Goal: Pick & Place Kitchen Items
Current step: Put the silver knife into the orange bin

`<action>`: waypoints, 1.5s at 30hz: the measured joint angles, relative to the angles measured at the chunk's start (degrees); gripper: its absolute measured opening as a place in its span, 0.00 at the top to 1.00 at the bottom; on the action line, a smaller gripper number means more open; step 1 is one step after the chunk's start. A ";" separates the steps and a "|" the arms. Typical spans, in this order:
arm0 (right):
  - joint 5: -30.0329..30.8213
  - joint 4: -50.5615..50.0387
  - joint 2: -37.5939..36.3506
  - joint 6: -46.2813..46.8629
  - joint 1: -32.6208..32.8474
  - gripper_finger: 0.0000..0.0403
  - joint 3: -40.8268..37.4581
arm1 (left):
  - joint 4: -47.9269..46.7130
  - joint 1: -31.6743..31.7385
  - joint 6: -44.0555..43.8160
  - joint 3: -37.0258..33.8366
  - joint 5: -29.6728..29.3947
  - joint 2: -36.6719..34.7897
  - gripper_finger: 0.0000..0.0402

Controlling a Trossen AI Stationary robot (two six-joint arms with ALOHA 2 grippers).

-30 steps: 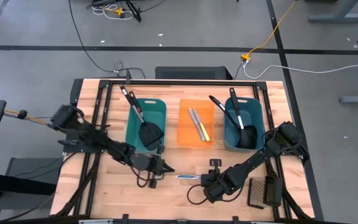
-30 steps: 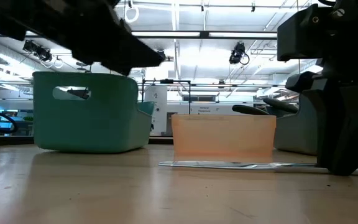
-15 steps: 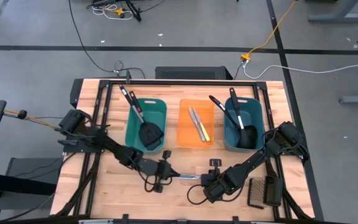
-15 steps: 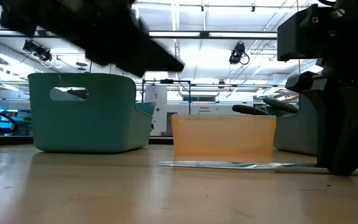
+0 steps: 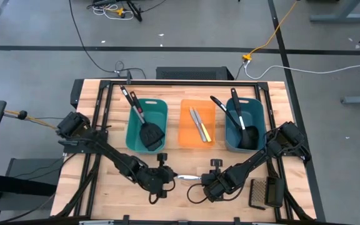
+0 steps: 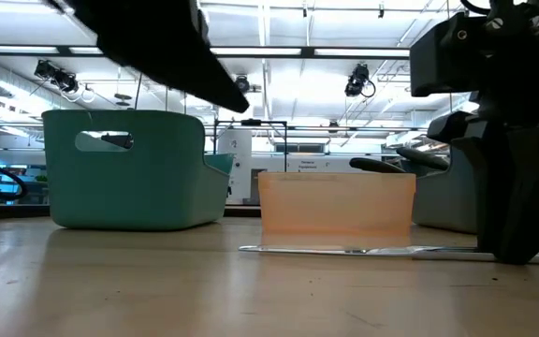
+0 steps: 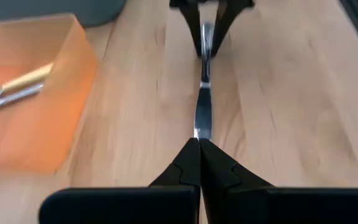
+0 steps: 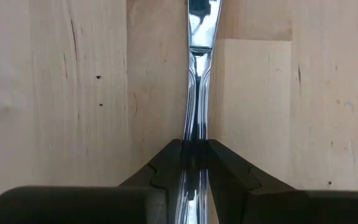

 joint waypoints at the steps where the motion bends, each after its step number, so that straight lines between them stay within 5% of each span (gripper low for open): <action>1: -0.07 0.00 0.00 0.06 0.00 0.80 0.00 | -0.31 -0.21 -0.26 -0.10 0.05 0.00 1.00; 9: -0.28 0.00 0.00 0.02 0.02 0.80 0.00 | 2.51 1.15 4.01 1.77 2.77 3.31 1.00; 19: -0.34 0.19 -0.20 0.20 0.12 0.78 0.12 | -11.44 3.96 18.00 16.41 9.46 17.28 1.00; 45: -3.53 -1.22 -3.89 0.68 0.03 0.75 -0.13 | -6.93 7.28 12.26 11.40 13.95 18.32 1.00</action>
